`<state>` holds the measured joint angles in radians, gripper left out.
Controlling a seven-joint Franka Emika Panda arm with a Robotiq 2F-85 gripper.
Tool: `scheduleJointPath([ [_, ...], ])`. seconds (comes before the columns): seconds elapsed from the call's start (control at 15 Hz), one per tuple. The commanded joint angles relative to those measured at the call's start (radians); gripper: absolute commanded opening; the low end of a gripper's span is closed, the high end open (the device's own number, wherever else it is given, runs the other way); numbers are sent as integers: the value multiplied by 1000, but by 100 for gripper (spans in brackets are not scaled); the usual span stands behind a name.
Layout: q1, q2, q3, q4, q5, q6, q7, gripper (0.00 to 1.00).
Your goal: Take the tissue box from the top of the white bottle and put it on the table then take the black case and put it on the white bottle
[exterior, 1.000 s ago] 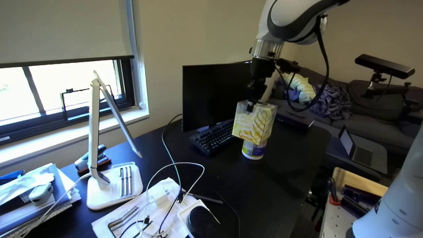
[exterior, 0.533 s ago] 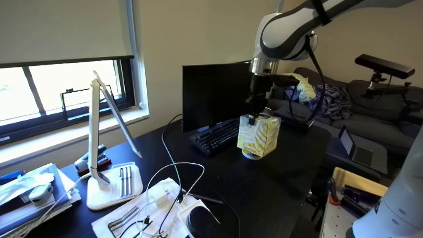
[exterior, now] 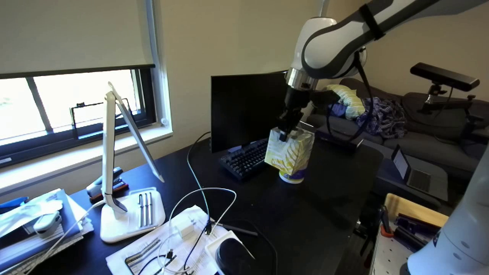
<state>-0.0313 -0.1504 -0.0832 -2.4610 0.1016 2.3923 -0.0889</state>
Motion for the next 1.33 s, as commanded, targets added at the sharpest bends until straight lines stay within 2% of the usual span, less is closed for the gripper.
scheduleJointPath([
  [0.0,20,31,34,-70,-44,99,-50,5],
  [0.33,46,94,72,-129,-126,191,-58,5],
  [0.73,22,202,53,-118,-218,386,10,5],
  [1.07,21,282,27,-109,-215,485,56,5],
  [1.27,30,302,28,-111,-200,496,79,5],
])
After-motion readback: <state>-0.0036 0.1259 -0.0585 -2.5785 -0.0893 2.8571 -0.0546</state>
